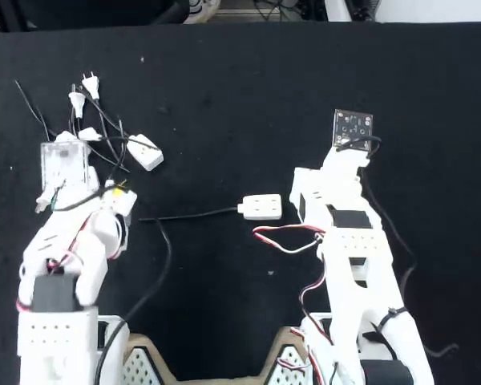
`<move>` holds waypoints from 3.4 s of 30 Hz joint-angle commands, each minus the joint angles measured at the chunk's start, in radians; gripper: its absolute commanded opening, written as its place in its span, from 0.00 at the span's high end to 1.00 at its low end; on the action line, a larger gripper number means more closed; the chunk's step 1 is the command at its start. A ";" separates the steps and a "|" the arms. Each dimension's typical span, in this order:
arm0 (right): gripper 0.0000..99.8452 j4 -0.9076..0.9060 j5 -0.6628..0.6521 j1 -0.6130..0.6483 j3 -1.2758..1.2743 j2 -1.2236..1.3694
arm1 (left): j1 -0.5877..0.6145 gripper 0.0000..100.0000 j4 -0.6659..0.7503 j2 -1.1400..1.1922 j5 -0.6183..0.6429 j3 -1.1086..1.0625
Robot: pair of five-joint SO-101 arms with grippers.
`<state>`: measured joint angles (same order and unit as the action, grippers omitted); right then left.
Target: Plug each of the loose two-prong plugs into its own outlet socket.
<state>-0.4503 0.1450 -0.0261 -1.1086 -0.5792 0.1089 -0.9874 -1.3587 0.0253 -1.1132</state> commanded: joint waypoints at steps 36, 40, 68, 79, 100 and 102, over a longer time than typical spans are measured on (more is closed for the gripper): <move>0.77 0.002 -0.002 0.005 0.051 -0.004 | -0.361 0.93 -0.318 0.557 -0.407 0.585; 0.77 0.002 -0.002 0.005 0.051 -0.004 | -0.447 0.93 -0.354 0.555 -0.405 0.575; 0.77 0.002 -0.002 -0.031 0.056 -0.001 | -0.166 0.77 -0.141 0.557 -0.407 0.240; 0.77 -0.074 -0.150 0.192 0.054 -0.004 | 0.189 0.77 0.187 0.559 -0.025 0.064; 0.77 -0.129 -0.853 0.842 -0.114 0.004 | 0.552 0.77 0.387 0.566 0.453 -0.056; 0.77 -0.130 -0.853 0.842 -0.094 0.007 | 0.570 0.77 0.387 0.566 0.476 -0.056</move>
<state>-0.5808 -0.6989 0.8025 -1.2513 -0.5792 0.6414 -0.6160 -0.7940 0.4565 -1.1838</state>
